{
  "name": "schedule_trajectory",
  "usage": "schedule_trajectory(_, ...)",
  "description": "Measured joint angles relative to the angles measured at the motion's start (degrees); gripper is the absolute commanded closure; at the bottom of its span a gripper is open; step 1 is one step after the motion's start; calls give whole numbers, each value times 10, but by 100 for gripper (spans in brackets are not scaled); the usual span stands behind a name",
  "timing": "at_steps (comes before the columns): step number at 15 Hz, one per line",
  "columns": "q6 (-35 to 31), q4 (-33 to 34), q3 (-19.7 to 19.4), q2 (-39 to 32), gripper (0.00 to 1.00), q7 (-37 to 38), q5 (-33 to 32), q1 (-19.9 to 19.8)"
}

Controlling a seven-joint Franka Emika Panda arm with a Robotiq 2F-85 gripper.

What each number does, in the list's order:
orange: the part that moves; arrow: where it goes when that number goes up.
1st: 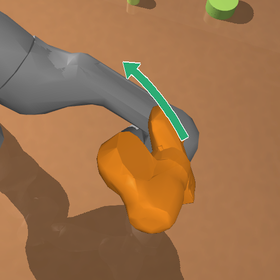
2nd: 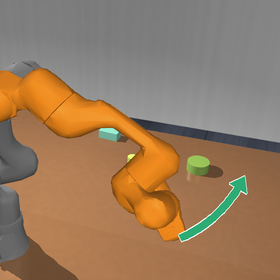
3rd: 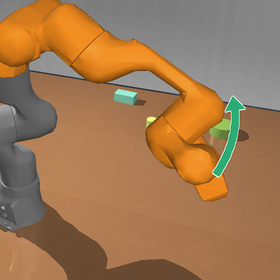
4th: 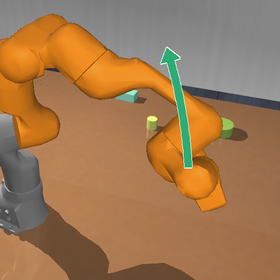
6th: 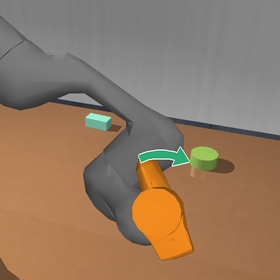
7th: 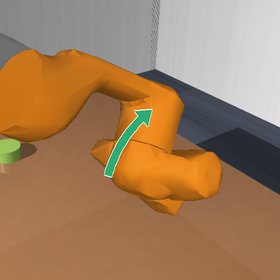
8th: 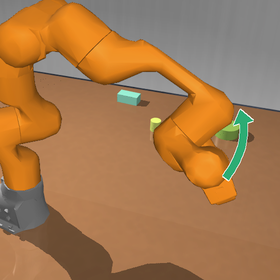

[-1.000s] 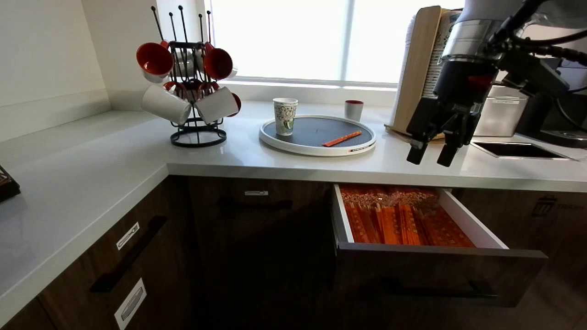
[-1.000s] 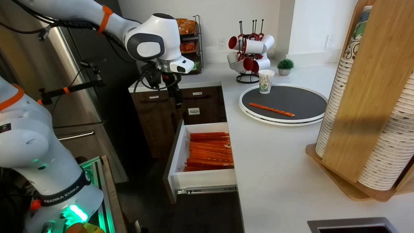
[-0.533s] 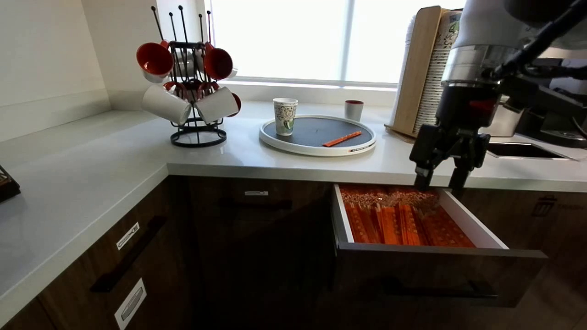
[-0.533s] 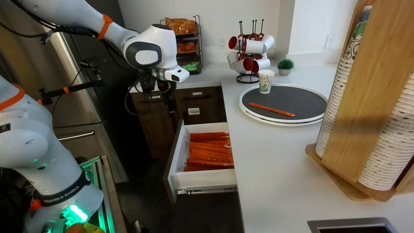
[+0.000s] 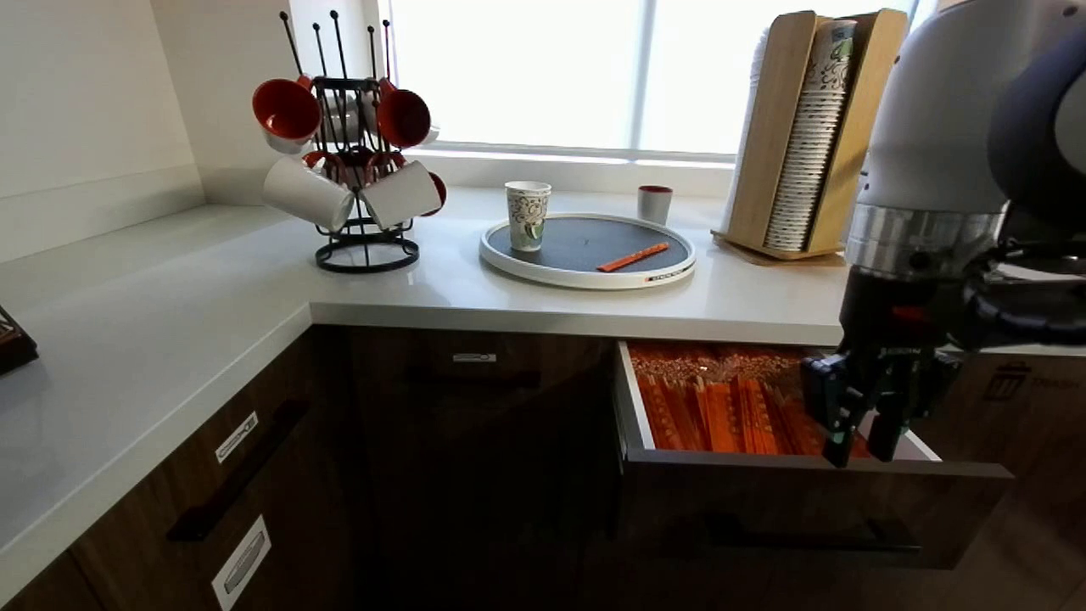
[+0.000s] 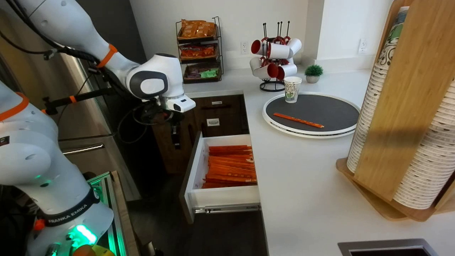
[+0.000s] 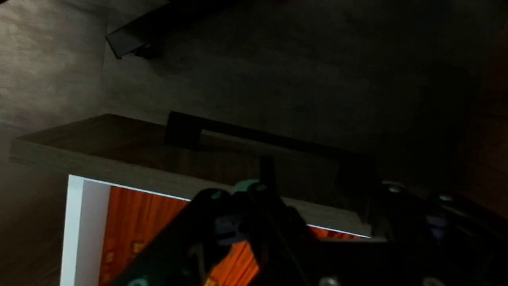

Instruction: Close the drawer

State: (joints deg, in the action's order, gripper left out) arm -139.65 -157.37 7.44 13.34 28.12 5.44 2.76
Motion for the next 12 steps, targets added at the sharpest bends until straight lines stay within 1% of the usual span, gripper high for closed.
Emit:
schedule_trajectory(2,-41,-8,9,-19,96,46,-30,-10)
schedule_trajectory(3,-60,-8,14,-30,100,68,-48,-15)
schedule_trajectory(5,-94,-8,17,-54,100,104,-73,-19)
schedule_trajectory(7,-112,-7,17,-76,100,117,-76,-19)
schedule_trajectory(10,-114,-7,15,-102,100,108,-45,-8)
schedule_trajectory(12,-114,-7,12,-113,100,115,-47,-7)
